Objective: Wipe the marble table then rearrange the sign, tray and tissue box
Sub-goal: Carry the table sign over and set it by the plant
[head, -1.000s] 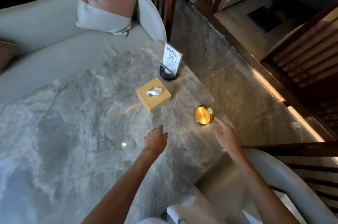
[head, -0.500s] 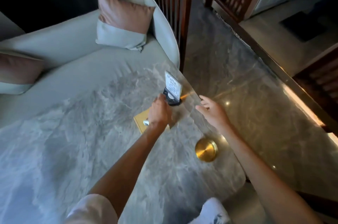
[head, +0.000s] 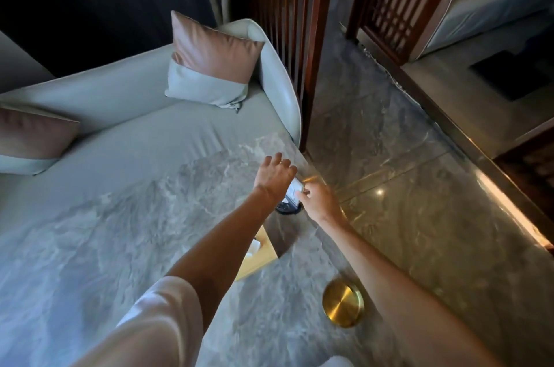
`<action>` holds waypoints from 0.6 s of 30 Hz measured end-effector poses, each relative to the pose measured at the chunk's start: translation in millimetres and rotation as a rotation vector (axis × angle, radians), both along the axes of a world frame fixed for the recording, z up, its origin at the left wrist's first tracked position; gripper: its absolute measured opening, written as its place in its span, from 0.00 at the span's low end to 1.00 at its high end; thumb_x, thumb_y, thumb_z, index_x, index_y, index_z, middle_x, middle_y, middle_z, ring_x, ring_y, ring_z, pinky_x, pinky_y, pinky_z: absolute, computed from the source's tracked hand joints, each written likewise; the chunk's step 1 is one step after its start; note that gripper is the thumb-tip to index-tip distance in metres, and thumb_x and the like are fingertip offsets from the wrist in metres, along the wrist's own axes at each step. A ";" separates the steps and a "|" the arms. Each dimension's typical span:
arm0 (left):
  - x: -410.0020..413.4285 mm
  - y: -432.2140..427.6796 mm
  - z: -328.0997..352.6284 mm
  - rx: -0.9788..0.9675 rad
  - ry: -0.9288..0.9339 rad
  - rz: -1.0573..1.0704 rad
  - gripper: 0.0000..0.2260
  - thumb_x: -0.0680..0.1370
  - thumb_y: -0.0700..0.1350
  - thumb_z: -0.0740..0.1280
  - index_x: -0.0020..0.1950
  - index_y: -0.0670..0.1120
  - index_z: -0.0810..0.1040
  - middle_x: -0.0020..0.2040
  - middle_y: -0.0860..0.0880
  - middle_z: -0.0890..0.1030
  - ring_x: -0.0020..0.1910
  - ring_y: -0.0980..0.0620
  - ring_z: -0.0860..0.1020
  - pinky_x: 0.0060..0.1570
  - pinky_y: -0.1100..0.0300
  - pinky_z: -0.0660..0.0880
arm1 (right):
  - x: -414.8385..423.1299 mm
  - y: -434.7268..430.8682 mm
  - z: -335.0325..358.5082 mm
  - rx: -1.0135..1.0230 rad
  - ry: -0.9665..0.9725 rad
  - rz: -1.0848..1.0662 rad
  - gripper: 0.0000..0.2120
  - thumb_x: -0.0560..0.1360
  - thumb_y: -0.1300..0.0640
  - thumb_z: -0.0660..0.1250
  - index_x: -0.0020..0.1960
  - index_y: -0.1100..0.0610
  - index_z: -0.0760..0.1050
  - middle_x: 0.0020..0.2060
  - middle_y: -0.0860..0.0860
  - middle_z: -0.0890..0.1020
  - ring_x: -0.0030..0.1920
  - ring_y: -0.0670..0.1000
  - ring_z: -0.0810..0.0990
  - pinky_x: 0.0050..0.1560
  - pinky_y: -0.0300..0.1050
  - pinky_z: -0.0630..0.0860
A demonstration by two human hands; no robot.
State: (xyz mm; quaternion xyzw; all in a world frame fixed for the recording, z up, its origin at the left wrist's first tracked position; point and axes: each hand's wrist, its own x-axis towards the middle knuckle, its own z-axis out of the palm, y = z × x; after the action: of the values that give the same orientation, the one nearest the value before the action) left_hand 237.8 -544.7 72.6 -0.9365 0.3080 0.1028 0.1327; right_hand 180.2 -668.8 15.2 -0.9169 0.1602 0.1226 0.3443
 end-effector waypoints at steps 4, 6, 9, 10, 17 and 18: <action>0.8 -4.1 2.4 0.019 -0.050 -0.041 0.18 0.75 0.36 0.67 0.64 0.43 0.75 0.62 0.44 0.79 0.66 0.43 0.72 0.72 0.51 0.64 | -0.9 3.0 4.8 -0.041 -0.054 0.019 0.11 0.78 0.55 0.65 0.37 0.55 0.70 0.36 0.55 0.78 0.37 0.52 0.73 0.38 0.43 0.66; 2.0 -1.3 3.5 0.013 -0.058 -0.047 0.17 0.75 0.35 0.66 0.64 0.43 0.75 0.61 0.45 0.79 0.65 0.43 0.74 0.71 0.51 0.65 | -0.2 -0.8 2.0 -0.037 -0.044 0.019 0.11 0.79 0.55 0.64 0.38 0.57 0.72 0.37 0.59 0.80 0.36 0.53 0.73 0.38 0.43 0.65; 1.3 5.5 6.9 -0.021 -0.063 -0.038 0.17 0.75 0.34 0.67 0.63 0.44 0.76 0.60 0.46 0.80 0.62 0.45 0.76 0.68 0.53 0.67 | 1.3 -5.0 6.6 -0.077 -0.063 0.038 0.13 0.79 0.54 0.64 0.43 0.62 0.78 0.40 0.61 0.83 0.40 0.60 0.80 0.38 0.46 0.66; 0.4 8.1 8.8 -0.052 -0.059 -0.019 0.18 0.75 0.34 0.67 0.63 0.45 0.76 0.60 0.46 0.80 0.62 0.45 0.77 0.67 0.53 0.69 | 2.2 -5.7 10.8 -0.093 -0.082 0.049 0.13 0.79 0.54 0.63 0.43 0.62 0.78 0.40 0.61 0.84 0.41 0.61 0.80 0.37 0.47 0.68; -6.9 34.9 46.3 -0.487 -0.021 0.240 0.12 0.78 0.34 0.62 0.59 0.44 0.78 0.56 0.43 0.81 0.59 0.42 0.77 0.53 0.49 0.75 | 13.0 -8.6 47.7 0.218 -0.224 0.039 0.10 0.78 0.57 0.67 0.54 0.60 0.81 0.50 0.56 0.86 0.48 0.52 0.84 0.50 0.50 0.82; -11.0 42.3 57.2 -0.559 -0.007 0.278 0.11 0.78 0.34 0.62 0.58 0.42 0.78 0.55 0.41 0.81 0.58 0.40 0.77 0.51 0.48 0.75 | 13.1 -10.2 56.0 0.318 -0.212 0.039 0.11 0.78 0.57 0.67 0.57 0.60 0.81 0.54 0.55 0.85 0.52 0.49 0.83 0.56 0.48 0.80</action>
State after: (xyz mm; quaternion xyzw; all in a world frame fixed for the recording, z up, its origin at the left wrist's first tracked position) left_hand 226.8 -502.3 129.9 -0.9702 0.1928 0.0283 -0.1443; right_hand 193.4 -679.0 71.1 -0.8617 0.0836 0.0557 0.4974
